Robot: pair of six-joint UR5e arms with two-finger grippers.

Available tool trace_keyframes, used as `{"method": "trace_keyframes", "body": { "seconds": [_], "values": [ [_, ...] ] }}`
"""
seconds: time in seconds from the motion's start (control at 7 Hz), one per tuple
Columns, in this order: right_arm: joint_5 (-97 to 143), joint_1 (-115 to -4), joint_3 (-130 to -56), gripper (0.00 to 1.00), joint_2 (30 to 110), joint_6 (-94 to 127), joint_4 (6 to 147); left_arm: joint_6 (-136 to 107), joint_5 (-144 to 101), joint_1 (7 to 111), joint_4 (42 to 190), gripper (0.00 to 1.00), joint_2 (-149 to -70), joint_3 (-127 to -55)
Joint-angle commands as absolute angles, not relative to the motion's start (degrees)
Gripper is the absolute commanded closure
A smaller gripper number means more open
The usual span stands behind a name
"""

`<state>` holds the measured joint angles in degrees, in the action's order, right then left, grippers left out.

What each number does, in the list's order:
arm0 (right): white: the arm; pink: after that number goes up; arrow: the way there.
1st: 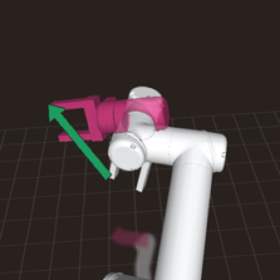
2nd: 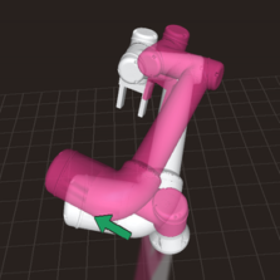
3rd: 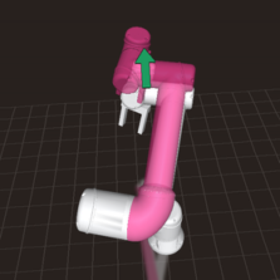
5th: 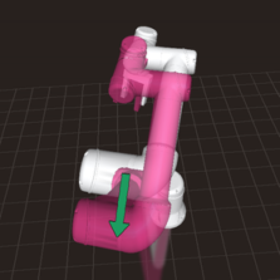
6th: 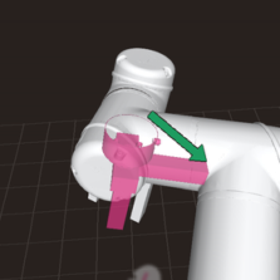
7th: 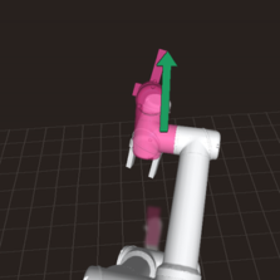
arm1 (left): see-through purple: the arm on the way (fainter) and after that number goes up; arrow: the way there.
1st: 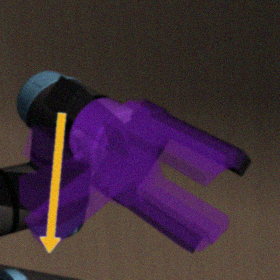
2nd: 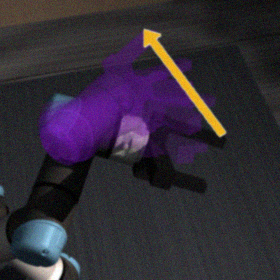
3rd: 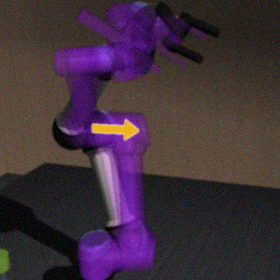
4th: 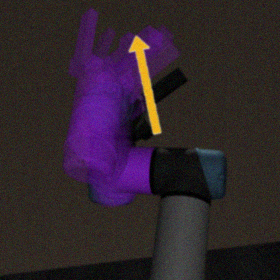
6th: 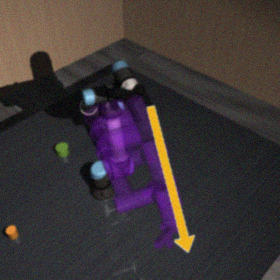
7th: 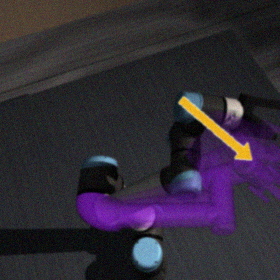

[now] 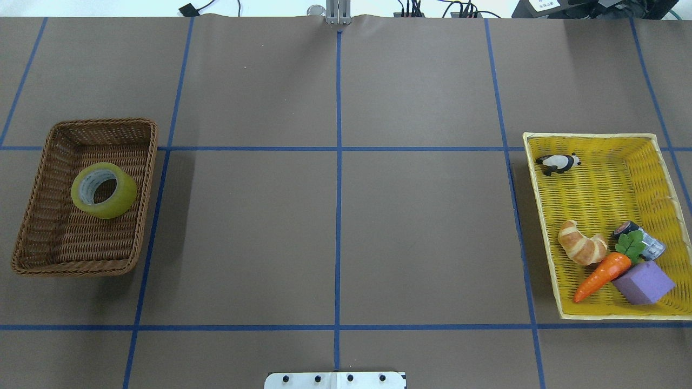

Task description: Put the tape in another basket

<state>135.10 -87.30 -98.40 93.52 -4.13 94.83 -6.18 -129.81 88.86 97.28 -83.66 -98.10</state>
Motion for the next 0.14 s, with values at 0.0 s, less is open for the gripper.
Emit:
{"method": "trace_keyframes", "body": {
  "seconds": [0.0],
  "values": [
    [135.4, -87.3, -98.4, 0.00, 93.5, -4.1, 94.8, -6.2, -129.8, 88.9, 97.2, 0.01, -83.6, -98.2]
  ]
}}
